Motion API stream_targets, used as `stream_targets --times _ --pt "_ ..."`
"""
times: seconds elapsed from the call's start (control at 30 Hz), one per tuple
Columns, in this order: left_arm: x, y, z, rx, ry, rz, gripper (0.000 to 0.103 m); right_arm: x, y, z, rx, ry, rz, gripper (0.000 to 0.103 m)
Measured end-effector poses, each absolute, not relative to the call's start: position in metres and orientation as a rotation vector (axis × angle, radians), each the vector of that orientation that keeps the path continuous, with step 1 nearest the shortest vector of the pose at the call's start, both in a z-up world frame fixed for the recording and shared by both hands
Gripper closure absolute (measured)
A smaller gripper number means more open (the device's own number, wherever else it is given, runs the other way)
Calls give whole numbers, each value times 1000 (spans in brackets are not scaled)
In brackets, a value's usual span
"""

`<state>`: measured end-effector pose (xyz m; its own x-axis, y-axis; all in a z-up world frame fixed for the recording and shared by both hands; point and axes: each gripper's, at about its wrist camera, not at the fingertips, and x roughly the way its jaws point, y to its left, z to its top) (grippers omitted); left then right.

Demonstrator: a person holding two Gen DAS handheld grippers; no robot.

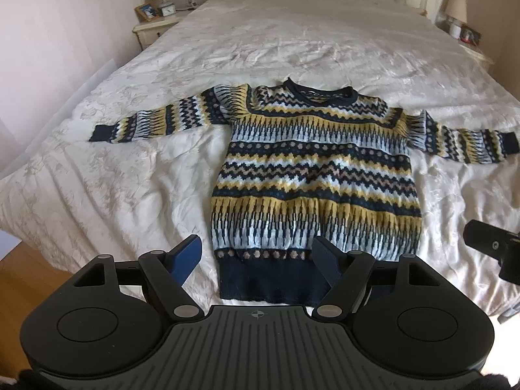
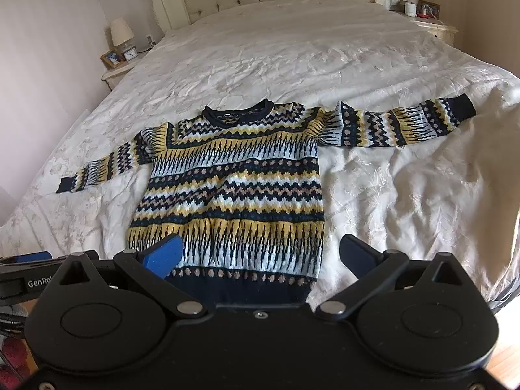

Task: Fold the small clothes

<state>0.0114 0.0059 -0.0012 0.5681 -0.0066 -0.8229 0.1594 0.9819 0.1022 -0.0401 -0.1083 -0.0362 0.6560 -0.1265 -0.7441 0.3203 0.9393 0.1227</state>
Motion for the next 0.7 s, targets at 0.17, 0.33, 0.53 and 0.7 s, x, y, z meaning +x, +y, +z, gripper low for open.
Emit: stream_targets --times 0.17,0.33,0.53,0.7 --pt "21 10 1 197 964 -131 29 -31 -105 -37 282 811 -288 1" --pt "27 14 0 203 966 -154 29 -25 -99 -39 291 811 -306 1" --pt "30 14 0 195 975 -157 29 -24 -94 -42 282 826 -314 1" --pt "31 15 -1 184 975 -152 29 -28 -97 -44 275 834 -327 1"
